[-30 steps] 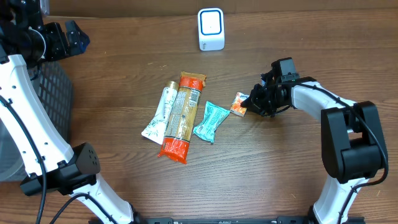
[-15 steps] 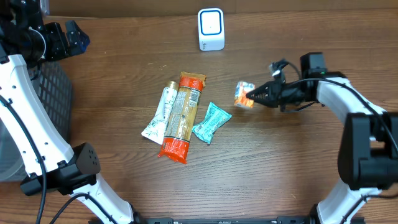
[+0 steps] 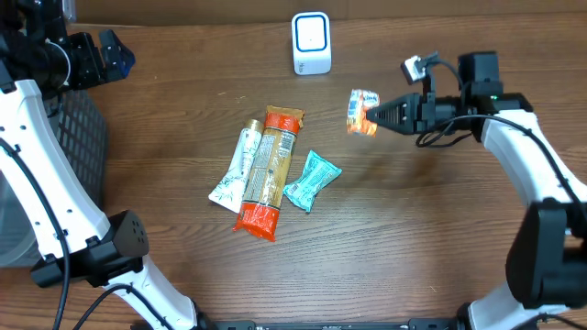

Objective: Scan the item barcode
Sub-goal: 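Lift the Kleenex pack and hold it over the white scanner window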

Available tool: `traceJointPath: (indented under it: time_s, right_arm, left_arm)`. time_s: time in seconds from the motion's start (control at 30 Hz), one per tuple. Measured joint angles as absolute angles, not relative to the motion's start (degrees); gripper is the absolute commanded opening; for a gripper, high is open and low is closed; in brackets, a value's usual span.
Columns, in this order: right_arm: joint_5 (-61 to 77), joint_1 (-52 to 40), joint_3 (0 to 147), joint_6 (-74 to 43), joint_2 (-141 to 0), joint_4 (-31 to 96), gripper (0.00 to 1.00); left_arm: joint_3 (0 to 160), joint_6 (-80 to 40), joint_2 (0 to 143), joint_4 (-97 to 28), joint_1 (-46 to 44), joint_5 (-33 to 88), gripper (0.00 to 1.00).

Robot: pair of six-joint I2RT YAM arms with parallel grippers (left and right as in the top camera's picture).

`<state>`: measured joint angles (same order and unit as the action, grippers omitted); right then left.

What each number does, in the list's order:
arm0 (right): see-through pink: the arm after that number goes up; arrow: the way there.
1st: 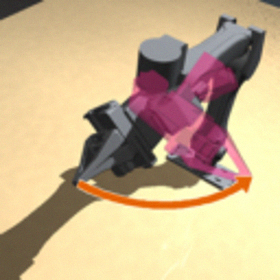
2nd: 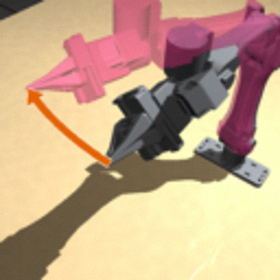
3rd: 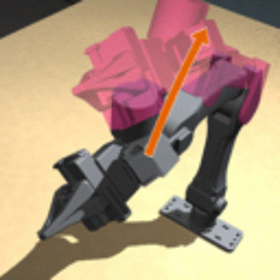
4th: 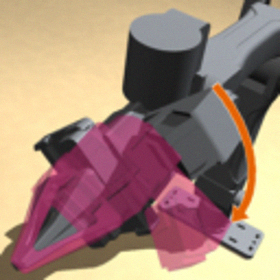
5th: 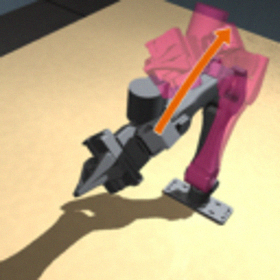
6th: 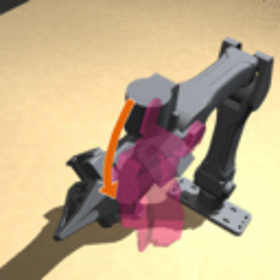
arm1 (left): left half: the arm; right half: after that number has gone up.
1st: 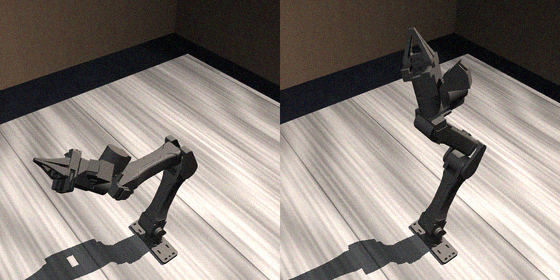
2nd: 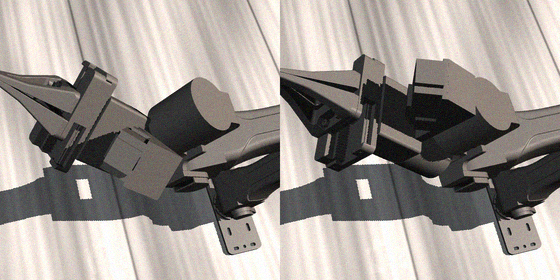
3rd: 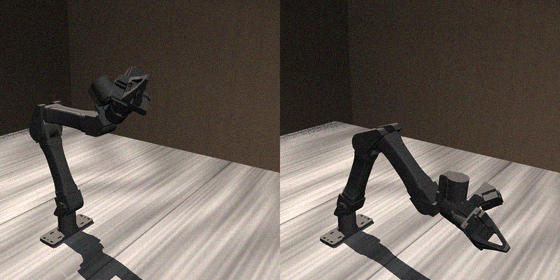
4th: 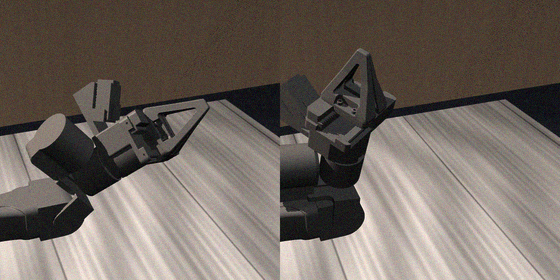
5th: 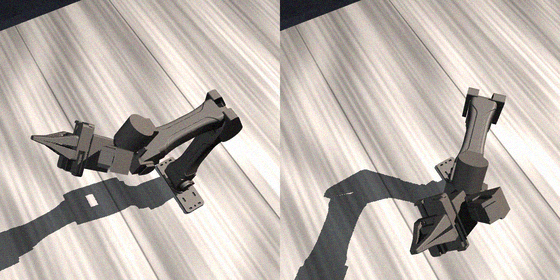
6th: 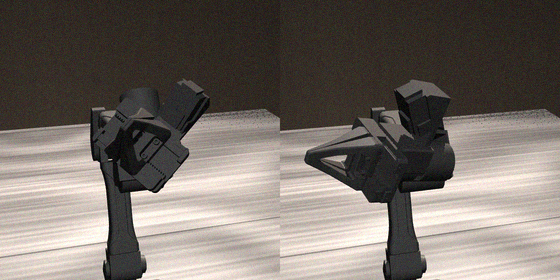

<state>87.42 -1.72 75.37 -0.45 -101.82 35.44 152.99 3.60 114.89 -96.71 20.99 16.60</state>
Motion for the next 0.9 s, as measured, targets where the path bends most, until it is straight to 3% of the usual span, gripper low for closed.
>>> traceJointPath:
  time_s: [0.17, 0.27, 0.4, 0.5, 0.67, 0.9]
  right_arm:
    - [88.0, -2.7, 79.0, -6.7, -98.0, 26.3, 0.03]
    - [87.8, -4.1, 80.3, -15.4, -97.3, 10.5, 0.03]
    - [87.7, -7.2, 81.2, -31.9, -97.3, -21.2, 0.03]
    - [87.1, -9.1, 81.7, -41.8, -97.3, -34.3, 0.03]
    - [83.9, -10.2, 82.0, -45.7, -98.7, -23.6, 0.03]
    - [69.4, -11.2, 81.8, -34.2, -101.5, 9.2, 0.03]
  left_arm:
    - [153.0, 3.6, 114.9, -96.7, 21.0, 16.6, 0.99]
    - [153.0, 3.6, 114.9, -96.7, 21.0, 16.6, 0.99]
    - [153.0, 3.6, 114.9, -96.7, 21.0, 16.6, 1.00]
    - [153.0, 3.6, 114.9, -96.7, 21.0, 16.8, 1.00]
    - [153.0, 3.6, 114.9, -96.7, 21.0, 16.8, 1.00]
    - [153.0, 3.6, 114.9, -96.7, 21.0, 17.0, 1.00]
